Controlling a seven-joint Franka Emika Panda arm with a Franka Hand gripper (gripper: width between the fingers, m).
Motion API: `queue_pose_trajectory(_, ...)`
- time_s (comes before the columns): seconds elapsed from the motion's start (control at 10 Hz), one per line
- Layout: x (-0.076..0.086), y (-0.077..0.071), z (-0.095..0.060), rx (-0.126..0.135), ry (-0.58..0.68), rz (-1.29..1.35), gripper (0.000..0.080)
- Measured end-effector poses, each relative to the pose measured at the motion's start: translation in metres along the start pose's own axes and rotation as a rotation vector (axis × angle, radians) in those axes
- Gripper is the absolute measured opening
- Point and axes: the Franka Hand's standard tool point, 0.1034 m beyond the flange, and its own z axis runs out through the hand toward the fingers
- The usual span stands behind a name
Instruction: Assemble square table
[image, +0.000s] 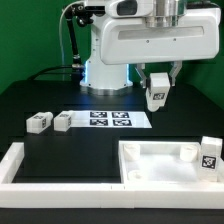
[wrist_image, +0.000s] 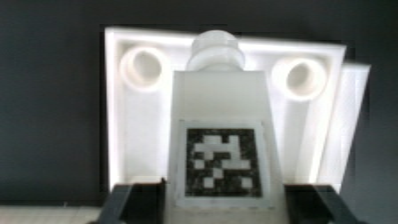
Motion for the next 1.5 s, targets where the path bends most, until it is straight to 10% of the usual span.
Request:
queue_pose_trajectory(0.2,0.002,0.011,0.019,-0.006,0.114,-0.003,0.0291)
queue_pose_trajectory(0.5,0.051,0.044,-0.008,-0.07,0.392,0.011,0.0291)
queue_pose_trajectory(0.8,0.049,0.055,-0.009,-0.14,0.535,0.005,0.0291)
queue_pose_trajectory(1.3,0.083,0.073,0.0,-0.11,0.511,0.047,0.0291)
queue_pose_trajectory(1.5,0.099,0.028,0.011,-0.034,0.47,0.117,0.0291)
